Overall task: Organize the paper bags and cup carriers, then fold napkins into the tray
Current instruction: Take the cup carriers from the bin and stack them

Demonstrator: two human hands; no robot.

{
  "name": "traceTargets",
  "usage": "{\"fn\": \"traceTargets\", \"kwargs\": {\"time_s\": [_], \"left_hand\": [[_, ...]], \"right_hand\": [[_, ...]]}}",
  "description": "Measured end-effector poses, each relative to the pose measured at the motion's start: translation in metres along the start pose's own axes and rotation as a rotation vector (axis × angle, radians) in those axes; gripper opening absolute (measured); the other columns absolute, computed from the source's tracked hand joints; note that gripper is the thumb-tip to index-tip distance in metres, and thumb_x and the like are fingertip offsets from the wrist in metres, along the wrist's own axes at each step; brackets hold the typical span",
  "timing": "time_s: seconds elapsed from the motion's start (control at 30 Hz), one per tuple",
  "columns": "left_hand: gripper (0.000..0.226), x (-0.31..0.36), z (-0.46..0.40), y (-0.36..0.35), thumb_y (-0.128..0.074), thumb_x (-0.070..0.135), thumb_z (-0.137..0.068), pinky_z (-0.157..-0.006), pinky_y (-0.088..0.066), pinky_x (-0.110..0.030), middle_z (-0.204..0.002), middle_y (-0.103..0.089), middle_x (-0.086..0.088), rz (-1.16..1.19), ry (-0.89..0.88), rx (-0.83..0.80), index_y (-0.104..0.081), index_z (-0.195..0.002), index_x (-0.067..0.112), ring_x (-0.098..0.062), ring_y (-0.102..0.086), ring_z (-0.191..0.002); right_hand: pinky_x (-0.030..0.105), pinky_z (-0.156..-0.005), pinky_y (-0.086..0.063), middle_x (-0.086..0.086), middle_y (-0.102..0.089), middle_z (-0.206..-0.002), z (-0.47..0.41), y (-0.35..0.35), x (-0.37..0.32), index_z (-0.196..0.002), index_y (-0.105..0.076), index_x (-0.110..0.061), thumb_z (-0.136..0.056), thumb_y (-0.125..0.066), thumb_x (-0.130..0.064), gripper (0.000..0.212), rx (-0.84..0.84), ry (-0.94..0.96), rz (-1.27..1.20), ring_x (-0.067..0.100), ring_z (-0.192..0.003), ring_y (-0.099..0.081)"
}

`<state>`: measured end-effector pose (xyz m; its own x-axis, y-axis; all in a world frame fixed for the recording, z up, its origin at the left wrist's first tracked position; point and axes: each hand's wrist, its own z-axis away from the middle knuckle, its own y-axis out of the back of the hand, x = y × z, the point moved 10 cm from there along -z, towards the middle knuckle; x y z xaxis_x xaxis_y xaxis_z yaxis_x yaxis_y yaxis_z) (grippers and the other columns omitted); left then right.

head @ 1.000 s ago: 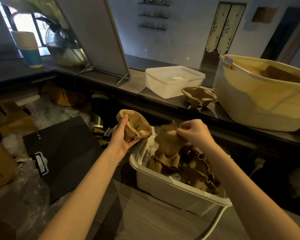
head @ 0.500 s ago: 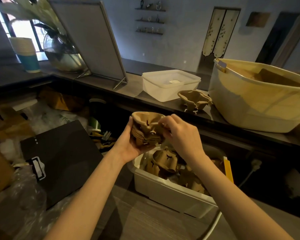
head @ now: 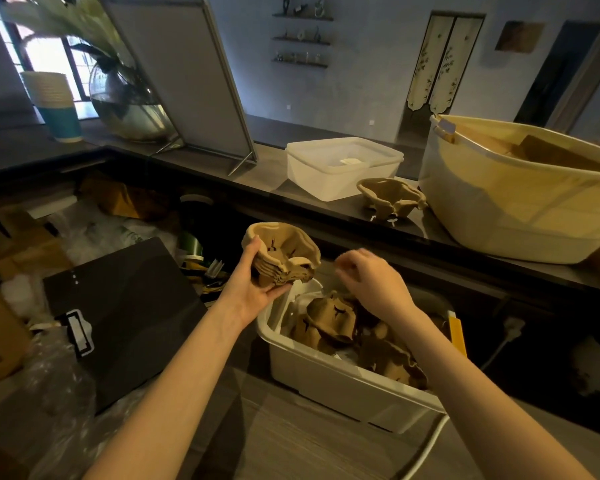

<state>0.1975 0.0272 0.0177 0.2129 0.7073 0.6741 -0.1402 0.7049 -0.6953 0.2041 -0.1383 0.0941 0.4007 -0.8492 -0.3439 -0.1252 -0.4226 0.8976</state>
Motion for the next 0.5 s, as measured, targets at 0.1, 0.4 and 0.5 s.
{"fn": "traceTargets", "kwargs": {"time_s": [0.1,0.4,0.5], "left_hand": [[0.047,0.003,0.001,0.0,-0.051,0.038,-0.091,-0.103,-0.039,-0.048,-0.123,-0.049,-0.014,-0.017,-0.029,0.007,-0.039,-0.134,0.023,-0.032,-0.048,-0.116],[0.032,0.005,0.003,0.0,-0.047,0.034,-0.093,-0.092,-0.043,-0.045,-0.114,-0.052,-0.01,-0.079,-0.048,0.034,-0.044,-0.123,0.023,-0.027,-0.052,-0.106],[0.027,0.006,0.002,0.003,-0.048,0.035,-0.093,-0.094,-0.042,-0.046,-0.115,-0.053,-0.009,-0.096,-0.053,0.052,-0.048,-0.118,0.023,-0.027,-0.052,-0.109]], "right_hand": [[0.033,-0.093,-0.047,0.002,-0.048,-0.131,0.001,-0.043,0.023,-0.132,-0.045,-0.019,-0.091,-0.054,-0.038,0.046,-0.253,-0.083,0.208,0.018,-0.115,-0.05],[0.043,-0.112,-0.021,0.007,-0.034,-0.147,0.007,-0.105,0.018,-0.146,-0.024,-0.017,-0.082,-0.059,-0.056,0.083,-0.382,0.01,0.638,0.028,-0.135,-0.032],[0.042,-0.11,-0.024,0.008,-0.041,-0.141,0.006,-0.105,0.012,-0.143,-0.03,-0.016,-0.086,-0.058,-0.045,0.07,-0.329,0.028,0.677,0.027,-0.13,-0.04]]}}
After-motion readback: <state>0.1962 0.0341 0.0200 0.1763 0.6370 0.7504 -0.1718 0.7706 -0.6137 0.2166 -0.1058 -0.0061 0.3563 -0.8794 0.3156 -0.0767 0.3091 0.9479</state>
